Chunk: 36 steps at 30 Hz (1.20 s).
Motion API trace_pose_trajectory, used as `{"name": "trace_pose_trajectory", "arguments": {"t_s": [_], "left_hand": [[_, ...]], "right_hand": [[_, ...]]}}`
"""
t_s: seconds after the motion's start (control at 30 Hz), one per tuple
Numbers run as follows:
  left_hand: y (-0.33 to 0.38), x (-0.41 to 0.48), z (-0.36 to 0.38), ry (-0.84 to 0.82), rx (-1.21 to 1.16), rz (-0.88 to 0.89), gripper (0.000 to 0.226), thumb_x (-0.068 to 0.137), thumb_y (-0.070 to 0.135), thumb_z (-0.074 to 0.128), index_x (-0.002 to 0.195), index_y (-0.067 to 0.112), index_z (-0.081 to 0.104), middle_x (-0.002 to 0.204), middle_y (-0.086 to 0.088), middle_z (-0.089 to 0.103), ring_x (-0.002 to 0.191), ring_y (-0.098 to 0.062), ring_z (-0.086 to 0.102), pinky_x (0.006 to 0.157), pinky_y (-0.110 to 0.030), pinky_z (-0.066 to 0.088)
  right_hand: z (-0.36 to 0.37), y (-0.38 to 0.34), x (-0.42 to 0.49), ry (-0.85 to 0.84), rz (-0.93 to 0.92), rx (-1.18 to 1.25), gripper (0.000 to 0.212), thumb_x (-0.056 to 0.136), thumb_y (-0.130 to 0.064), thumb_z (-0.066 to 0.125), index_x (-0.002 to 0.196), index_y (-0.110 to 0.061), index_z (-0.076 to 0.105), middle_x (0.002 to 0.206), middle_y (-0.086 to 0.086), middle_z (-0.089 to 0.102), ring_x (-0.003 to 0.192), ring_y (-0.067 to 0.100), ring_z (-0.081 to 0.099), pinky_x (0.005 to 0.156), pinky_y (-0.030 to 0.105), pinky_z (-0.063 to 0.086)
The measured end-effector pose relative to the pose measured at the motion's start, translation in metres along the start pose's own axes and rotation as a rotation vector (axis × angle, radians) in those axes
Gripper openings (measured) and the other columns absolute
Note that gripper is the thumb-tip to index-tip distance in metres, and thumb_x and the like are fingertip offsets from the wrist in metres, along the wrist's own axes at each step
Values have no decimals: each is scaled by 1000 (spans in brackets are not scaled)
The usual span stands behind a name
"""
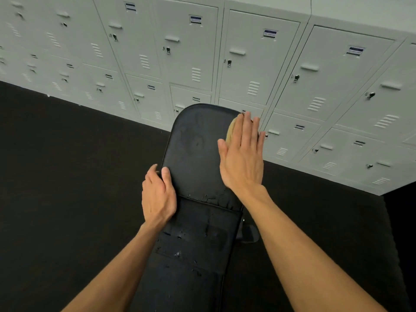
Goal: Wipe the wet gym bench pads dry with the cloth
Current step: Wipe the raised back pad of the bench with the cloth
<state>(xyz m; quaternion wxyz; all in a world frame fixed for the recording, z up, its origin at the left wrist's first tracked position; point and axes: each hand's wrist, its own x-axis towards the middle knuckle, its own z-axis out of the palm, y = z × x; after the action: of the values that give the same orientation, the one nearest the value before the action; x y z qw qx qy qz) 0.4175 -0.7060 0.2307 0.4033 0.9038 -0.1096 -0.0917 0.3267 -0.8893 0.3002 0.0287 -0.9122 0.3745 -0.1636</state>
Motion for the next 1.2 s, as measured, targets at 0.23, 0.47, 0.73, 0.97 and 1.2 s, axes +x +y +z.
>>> {"name": "trace_pose_trajectory", "arguments": {"t_s": [0.23,0.47,0.73,0.97,1.2], "left_hand": [[0,-6,9,61,86,-46,47,115,52,21,112,16,52,120,-10,70,108,-40,65,85,-44,37],[-6,-17,3,85,86,-53,36,117,44,21,106,21,47,113,-13,72,102,-44,65,81,-45,37],[-8,-18,11,159,152,-75,34,116,37,21,100,19,44,96,-18,70,86,-45,62,74,-46,37],[-10,-23,11,172,131,-154,40,115,37,19,102,14,49,92,-8,63,88,-41,59,78,-46,38],[-19,-28,9,168,121,-186,44,115,39,18,98,15,51,92,-9,65,89,-41,60,79,-46,38]], "right_hand": [[30,-57,-5,7,-369,-41,70,119,-43,18,175,-2,6,184,18,-1,171,35,-2,138,55,8],[23,-21,29,28,-431,-123,64,120,-35,24,176,-8,8,185,11,4,171,33,5,137,59,11],[32,-70,45,53,-491,-110,61,119,-33,26,173,-6,27,182,10,23,170,38,12,136,61,10],[38,-90,11,-138,-985,-224,45,118,-35,33,144,-17,65,152,1,62,167,34,27,135,62,14],[34,-106,27,-121,-777,-263,54,117,-36,27,132,-6,70,135,13,70,158,43,39,136,62,11]]}}
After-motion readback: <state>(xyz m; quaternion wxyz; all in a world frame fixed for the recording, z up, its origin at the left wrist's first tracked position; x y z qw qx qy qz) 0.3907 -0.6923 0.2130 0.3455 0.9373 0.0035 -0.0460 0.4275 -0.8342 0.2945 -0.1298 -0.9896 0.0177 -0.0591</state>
